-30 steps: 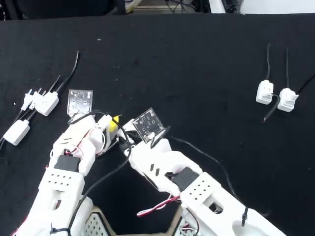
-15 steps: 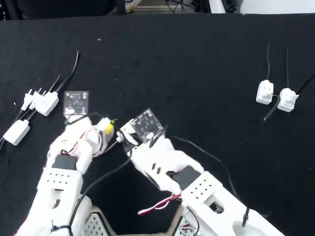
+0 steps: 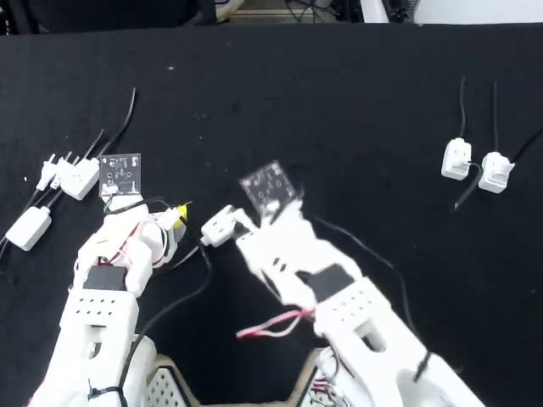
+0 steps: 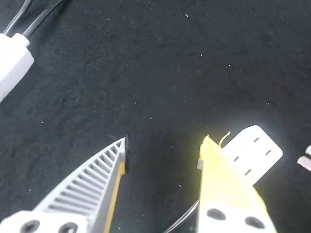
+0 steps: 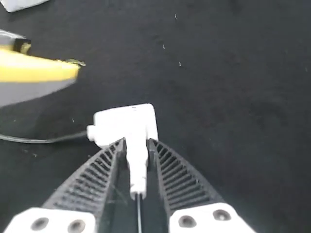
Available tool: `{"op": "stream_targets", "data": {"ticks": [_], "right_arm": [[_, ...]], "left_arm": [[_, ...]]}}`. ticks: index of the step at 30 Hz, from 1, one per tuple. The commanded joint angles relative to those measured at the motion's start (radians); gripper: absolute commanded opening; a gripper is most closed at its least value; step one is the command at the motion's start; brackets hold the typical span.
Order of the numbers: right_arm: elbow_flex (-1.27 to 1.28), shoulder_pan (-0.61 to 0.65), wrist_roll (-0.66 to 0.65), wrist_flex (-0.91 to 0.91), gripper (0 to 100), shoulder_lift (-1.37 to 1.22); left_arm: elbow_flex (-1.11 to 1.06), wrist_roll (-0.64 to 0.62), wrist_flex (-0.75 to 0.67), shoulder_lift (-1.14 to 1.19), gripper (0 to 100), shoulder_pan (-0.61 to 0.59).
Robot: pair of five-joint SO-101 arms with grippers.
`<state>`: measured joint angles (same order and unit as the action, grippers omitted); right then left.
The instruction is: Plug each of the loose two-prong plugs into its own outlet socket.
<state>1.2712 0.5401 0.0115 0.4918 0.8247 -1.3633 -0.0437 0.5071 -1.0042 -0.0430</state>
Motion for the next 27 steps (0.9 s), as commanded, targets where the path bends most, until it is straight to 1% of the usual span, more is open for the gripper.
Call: {"op": "stream_targets", "data": {"ticks": [1, 3, 5, 7, 9, 12, 14, 19, 23, 27], "right_arm": [[-0.174, -0.063, -0.006, 0.074, 1.0, -0.151], [-0.229, -0.091, -0.003, 0.101, 1.0, -0.236], [-0.271, -0.101, -0.003, 0.114, 1.0, -0.303], [-0.298, -0.101, -0.006, 0.121, 1.0, -0.338], [-0.329, -0.1, -0.008, 0.158, 1.0, -0.341], [-0.407, -0.1, -0.009, 0.282, 1.0, -0.332], [-0.479, -0.101, -0.011, 0.373, 1.0, -0.341], [-0.684, -0.092, -0.081, 0.555, 1.1, -0.438], [-0.857, -0.072, -0.118, 0.698, 1.1, -0.573], [-1.043, -0.058, -0.183, 0.839, 1.1, -0.71]], "left_arm": [[0.064, -0.003, 0.0, -0.015, 24, -0.012], [0.058, 0.038, 0.0, -0.015, 24, -0.012], [0.033, 0.13, 0.011, -0.014, 24, -0.018], [-0.001, 0.203, 0.021, -0.015, 24, -0.059], [-0.03, 0.233, 0.021, -0.015, 24, -0.125], [-0.053, 0.233, 0.017, -0.015, 24, -0.226], [-0.064, 0.232, 0.018, -0.014, 24, -0.255], [-0.094, 0.138, 0.015, -0.015, 24, -0.255], [-0.096, 0.132, 0.015, -0.015, 24, -0.255], [-0.096, 0.132, 0.015, -0.015, 24, -0.255]]}}
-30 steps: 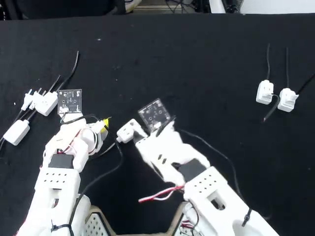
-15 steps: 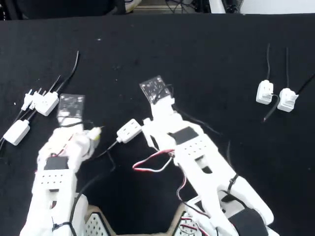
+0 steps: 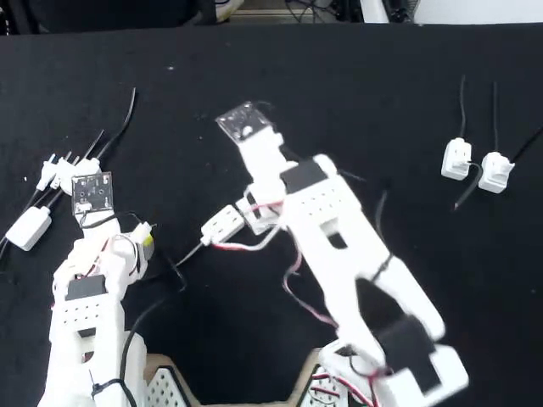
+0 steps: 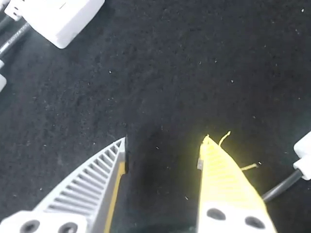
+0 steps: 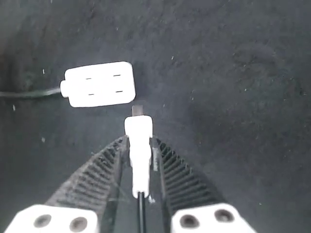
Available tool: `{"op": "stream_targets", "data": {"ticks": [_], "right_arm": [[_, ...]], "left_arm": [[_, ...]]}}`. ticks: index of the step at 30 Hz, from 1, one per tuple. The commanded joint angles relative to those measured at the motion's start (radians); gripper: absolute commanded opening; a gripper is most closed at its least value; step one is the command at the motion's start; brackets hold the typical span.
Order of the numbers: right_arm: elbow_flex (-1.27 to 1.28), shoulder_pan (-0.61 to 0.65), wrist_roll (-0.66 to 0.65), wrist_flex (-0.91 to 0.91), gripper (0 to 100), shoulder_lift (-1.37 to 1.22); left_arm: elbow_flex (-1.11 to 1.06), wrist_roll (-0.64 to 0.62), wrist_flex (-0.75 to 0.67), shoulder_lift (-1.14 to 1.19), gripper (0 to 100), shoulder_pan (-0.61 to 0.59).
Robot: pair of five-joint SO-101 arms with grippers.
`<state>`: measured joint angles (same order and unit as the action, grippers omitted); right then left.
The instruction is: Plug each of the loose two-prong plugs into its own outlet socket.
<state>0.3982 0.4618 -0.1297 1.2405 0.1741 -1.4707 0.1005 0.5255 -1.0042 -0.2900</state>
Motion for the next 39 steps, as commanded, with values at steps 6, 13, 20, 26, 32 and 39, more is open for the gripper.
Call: {"op": "stream_targets", "data": {"ticks": [6, 13, 20, 26, 32, 39], "right_arm": [[-0.453, 0.032, -0.08, 0.304, 1.1, -0.274], [-0.736, 0.034, -0.08, 0.445, 1.1, -0.532], [-0.975, 0.035, -0.08, 0.52, 1.1, -0.714], [-1.018, 0.078, -0.08, 0.52, 1.1, -0.785], [-1.018, 0.089, -0.089, 0.52, 1.1, -0.808], [-1.0, 0.058, -0.176, 0.522, 1.1, -0.808]], "left_arm": [[0.01, -0.011, 0.002, -0.015, 24, -0.008], [-0.001, -0.009, -0.003, -0.015, 24, -0.008], [-0.004, -0.009, -0.003, -0.015, 24, -0.008], [-0.004, -0.009, -0.003, -0.015, 24, -0.008], [-0.004, -0.009, -0.003, -0.015, 24, -0.008], [-0.004, -0.009, -0.003, -0.015, 24, -0.008]]}}
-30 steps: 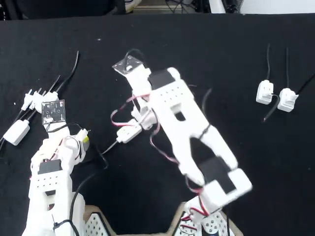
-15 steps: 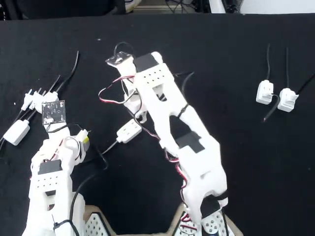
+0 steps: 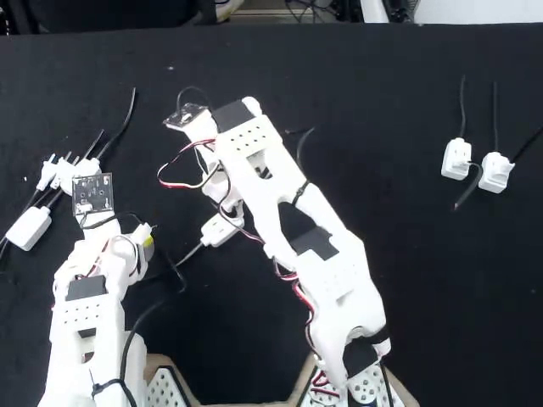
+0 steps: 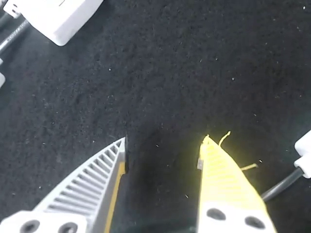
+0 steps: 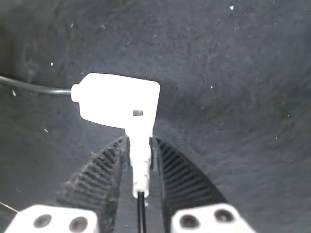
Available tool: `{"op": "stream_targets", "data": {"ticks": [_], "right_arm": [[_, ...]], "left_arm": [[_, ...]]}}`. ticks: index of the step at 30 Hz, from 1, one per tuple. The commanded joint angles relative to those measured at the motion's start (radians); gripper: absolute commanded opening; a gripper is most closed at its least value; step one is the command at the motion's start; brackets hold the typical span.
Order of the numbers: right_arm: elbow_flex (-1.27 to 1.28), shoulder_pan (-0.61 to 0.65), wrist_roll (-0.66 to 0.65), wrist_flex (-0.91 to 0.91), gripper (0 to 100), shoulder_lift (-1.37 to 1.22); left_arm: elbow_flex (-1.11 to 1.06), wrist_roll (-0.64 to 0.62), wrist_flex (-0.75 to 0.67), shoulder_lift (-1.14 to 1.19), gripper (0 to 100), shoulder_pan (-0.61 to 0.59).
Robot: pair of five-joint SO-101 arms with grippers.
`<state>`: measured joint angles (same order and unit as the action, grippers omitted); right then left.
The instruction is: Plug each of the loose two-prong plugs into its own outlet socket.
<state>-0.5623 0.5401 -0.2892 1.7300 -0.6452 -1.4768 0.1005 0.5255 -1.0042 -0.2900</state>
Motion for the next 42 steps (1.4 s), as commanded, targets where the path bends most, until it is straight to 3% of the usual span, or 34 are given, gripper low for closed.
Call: {"op": "stream_targets", "data": {"ticks": [1, 20, 28, 42], "right_arm": [[-0.036, -0.021, -0.017, 0.032, 1.1, 0.01], [-0.005, -0.018, 0.061, 0.034, 1.0, 0.211], [0.143, 0.08, 0.075, 0.028, 1.0, 0.213], [0.147, 0.078, 0.13, -0.049, 1.0, 0.108]], "left_arm": [[0.002, -0.009, -0.003, -0.015, 24, -0.008], [0.004, -0.009, -0.003, -0.015, 24, -0.008], [0.004, -0.009, -0.003, -0.015, 24, -0.008], [0.004, -0.009, -0.003, -0.015, 24, -0.008]]}}
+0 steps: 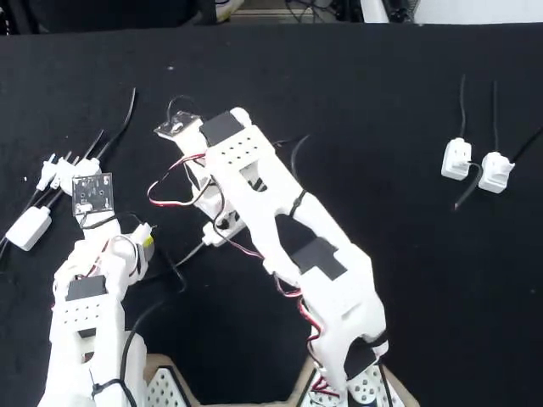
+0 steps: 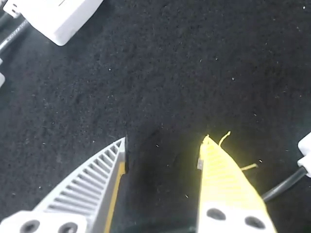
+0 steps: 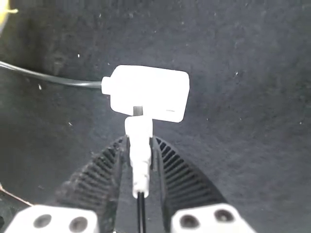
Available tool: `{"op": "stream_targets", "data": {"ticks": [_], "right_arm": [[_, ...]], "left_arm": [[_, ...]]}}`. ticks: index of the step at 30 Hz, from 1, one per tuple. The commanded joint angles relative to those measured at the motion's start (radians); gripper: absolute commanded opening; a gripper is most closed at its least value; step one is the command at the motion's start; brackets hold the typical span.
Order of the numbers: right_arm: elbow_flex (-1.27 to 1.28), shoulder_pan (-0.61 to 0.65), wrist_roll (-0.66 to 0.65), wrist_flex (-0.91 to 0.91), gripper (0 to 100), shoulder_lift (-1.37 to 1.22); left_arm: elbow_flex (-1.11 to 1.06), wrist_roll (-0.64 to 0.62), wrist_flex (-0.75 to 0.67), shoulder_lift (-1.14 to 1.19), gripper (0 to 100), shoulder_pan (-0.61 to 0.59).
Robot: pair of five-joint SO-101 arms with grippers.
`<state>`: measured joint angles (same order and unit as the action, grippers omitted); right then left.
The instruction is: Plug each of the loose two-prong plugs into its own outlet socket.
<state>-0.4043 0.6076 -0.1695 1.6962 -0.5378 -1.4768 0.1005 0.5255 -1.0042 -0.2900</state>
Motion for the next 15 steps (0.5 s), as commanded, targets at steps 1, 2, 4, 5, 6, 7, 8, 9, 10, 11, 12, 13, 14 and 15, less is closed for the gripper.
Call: {"op": "stream_targets", "data": {"ticks": [1, 2, 4, 5, 6, 7, 8, 9, 10, 11, 12, 13, 14, 15], "right_arm": [[-0.012, 0.011, 0.011, -0.015, 1.0, -0.008], [-0.012, 0.011, 0.011, -0.015, 1.0, -0.016], [-0.012, 0.011, 0.011, -0.015, 1.0, -0.019], [-0.013, 0.011, 0.011, -0.015, 1.0, -0.019], [-0.022, 0.011, 0.011, -0.009, 1.0, -0.019], [-0.036, 0.011, 0.011, -0.005, 1.0, -0.019], [-0.053, 0.011, 0.011, 0.008, 1.0, -0.019], [-0.076, 0.011, 0.011, 0.021, 1.0, -0.019], [-0.104, 0.011, 0.011, 0.038, 1.0, -0.019], [-0.131, 0.011, 0.011, 0.054, 1.0, -0.019], [-0.156, 0.011, 0.011, 0.061, 1.0, -0.019], [-0.176, 0.011, 0.011, 0.063, 1.0, -0.019], [-0.193, 0.011, 0.011, 0.063, 1.0, -0.022], [-0.203, 0.011, 0.011, 0.063, 1.0, -0.025]], "left_arm": [[0.004, -0.009, -0.003, -0.015, 24, -0.008], [0.004, -0.009, -0.002, -0.015, 24, -0.008], [0.004, -0.009, -0.002, -0.015, 24, -0.008], [0.004, -0.009, -0.002, -0.015, 24, -0.008], [0.004, -0.009, -0.002, -0.015, 24, -0.008], [0.004, -0.009, -0.002, -0.015, 24, -0.008], [0.004, -0.009, -0.002, -0.015, 24, -0.008], [0.004, -0.009, 0.0, -0.015, 24, -0.008], [0.004, -0.009, 0.0, -0.015, 24, -0.008], [0.004, -0.009, 0.0, -0.015, 24, -0.008], [0.004, -0.009, 0.002, -0.015, 24, -0.008], [0.004, -0.009, 0.002, -0.015, 24, -0.008], [0.005, -0.009, 0.002, -0.015, 24, -0.008], [0.005, -0.009, 0.002, -0.015, 24, -0.01]]}}
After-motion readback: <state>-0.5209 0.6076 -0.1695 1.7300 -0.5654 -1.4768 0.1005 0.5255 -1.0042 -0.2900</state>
